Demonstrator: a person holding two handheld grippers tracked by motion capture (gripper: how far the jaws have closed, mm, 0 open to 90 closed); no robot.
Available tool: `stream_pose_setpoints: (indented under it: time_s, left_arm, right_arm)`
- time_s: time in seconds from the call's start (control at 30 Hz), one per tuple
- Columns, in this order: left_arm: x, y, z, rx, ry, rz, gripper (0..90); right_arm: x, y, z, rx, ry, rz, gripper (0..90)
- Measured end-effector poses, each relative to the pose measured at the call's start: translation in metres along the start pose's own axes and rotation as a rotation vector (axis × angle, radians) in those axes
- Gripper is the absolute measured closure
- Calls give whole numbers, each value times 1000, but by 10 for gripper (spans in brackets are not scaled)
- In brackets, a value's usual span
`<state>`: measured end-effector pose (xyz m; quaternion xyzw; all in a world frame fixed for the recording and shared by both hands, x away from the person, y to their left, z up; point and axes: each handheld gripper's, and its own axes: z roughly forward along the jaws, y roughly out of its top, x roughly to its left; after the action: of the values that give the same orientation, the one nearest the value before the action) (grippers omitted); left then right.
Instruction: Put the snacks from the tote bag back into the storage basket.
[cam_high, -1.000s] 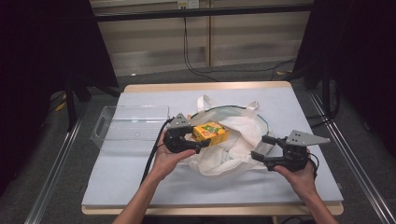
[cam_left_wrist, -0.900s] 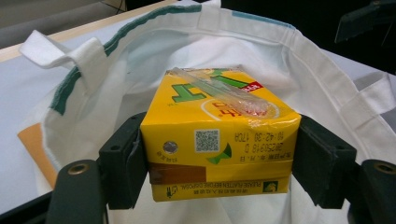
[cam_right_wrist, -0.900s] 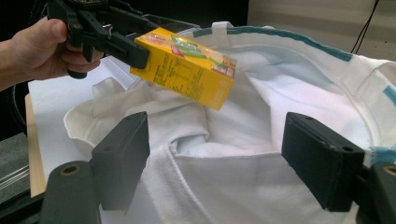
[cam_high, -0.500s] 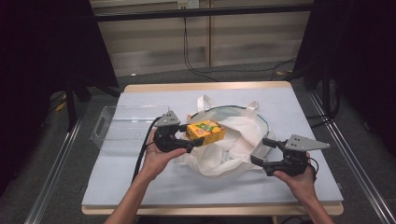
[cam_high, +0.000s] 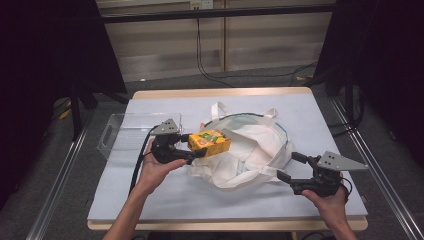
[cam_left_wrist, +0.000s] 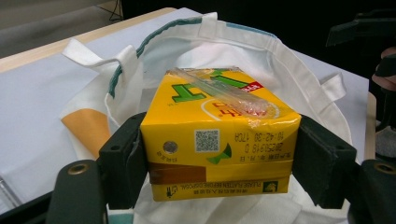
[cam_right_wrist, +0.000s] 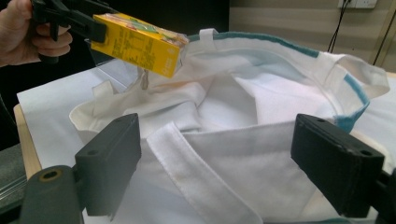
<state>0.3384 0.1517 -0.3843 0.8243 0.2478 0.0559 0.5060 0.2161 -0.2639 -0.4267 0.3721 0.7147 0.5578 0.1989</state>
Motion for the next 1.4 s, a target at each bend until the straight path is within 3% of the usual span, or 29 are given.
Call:
stream_pose_setpoints:
  time_s: [0.17, 0.37, 0.63, 0.8, 0.87, 1.13, 1.3, 1.4]
  left_arm:
    - [9, 0, -13, -1, 11, -20, 274]
    - [17, 4, -29, -12, 25, -39, 274]
    - [21, 11, -50, -38, 23, -48, 274]
    - [26, 14, -65, -33, 39, -68, 275]
    - [29, 15, -70, -47, 43, -94, 274]
    - [38, 14, -73, 23, 104, -148, 274]
    - [44, 14, -82, 12, 135, -180, 274]
    - [48, 13, -83, 30, 147, -194, 274]
  right_arm:
    - [0, -4, 2, 18, -8, 6, 157]
    - [4, -7, 6, 37, 5, -28, 156]
    - [0, -8, 4, 18, 5, -6, 152]
    - [1, -7, 4, 20, 7, -7, 152]
    - [1, -7, 5, 20, 6, -8, 152]
    - [-1, -6, 4, 19, 2, -14, 157]
    - [-2, -7, 4, 17, 4, -15, 157]
    - [-1, -6, 5, 20, 4, -18, 157]
